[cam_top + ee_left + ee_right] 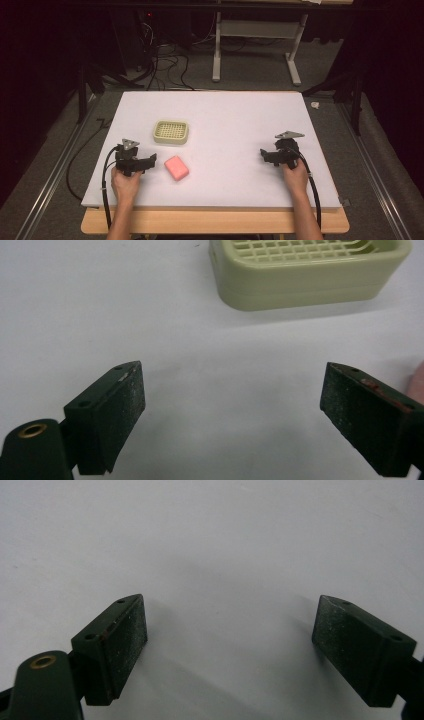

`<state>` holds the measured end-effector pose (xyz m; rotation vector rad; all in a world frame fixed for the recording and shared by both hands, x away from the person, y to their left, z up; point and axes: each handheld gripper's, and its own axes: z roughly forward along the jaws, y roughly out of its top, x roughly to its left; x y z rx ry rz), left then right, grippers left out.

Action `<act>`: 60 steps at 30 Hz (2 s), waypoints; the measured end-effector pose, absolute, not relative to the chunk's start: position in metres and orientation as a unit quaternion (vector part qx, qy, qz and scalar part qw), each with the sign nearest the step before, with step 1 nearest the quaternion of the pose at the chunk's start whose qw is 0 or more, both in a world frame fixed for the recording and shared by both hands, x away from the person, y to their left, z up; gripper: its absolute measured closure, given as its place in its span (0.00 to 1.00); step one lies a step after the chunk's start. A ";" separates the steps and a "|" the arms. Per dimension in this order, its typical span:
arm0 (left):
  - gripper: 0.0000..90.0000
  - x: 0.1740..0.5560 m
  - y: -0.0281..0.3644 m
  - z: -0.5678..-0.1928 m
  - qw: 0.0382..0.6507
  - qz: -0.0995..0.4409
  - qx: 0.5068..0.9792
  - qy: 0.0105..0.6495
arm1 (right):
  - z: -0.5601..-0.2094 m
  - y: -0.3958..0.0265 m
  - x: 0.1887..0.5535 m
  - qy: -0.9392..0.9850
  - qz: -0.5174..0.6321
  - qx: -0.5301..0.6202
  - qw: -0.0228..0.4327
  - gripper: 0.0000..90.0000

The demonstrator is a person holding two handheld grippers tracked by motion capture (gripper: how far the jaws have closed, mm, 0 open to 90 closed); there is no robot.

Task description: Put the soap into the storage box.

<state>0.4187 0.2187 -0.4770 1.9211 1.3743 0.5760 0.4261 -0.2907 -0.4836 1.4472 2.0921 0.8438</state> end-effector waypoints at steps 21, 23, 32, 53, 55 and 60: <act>0.07 0.387 0.201 -0.449 0.403 0.192 0.765 0.465 | -0.484 -0.291 0.426 0.760 0.307 0.526 0.229 0.17; 0.07 0.385 0.198 -0.447 0.406 0.188 0.768 0.458 | -0.484 -0.291 0.426 0.760 0.307 0.526 0.229 0.17; 0.05 0.377 0.186 -0.443 0.413 0.169 0.783 0.433 | -0.484 -0.291 0.426 0.760 0.307 0.526 0.228 0.17; 0.04 0.378 0.151 -0.456 0.383 0.147 0.826 0.387 | -0.484 -0.291 0.426 0.760 0.307 0.526 0.229 0.17; 0.04 0.379 0.149 -0.458 0.381 0.147 0.828 0.385 | -0.484 -0.291 0.426 0.760 0.307 0.526 0.229 0.17; 0.03 0.382 0.143 -0.460 0.372 0.147 0.834 0.380 | -0.484 -0.291 0.426 0.760 0.307 0.526 0.229 0.17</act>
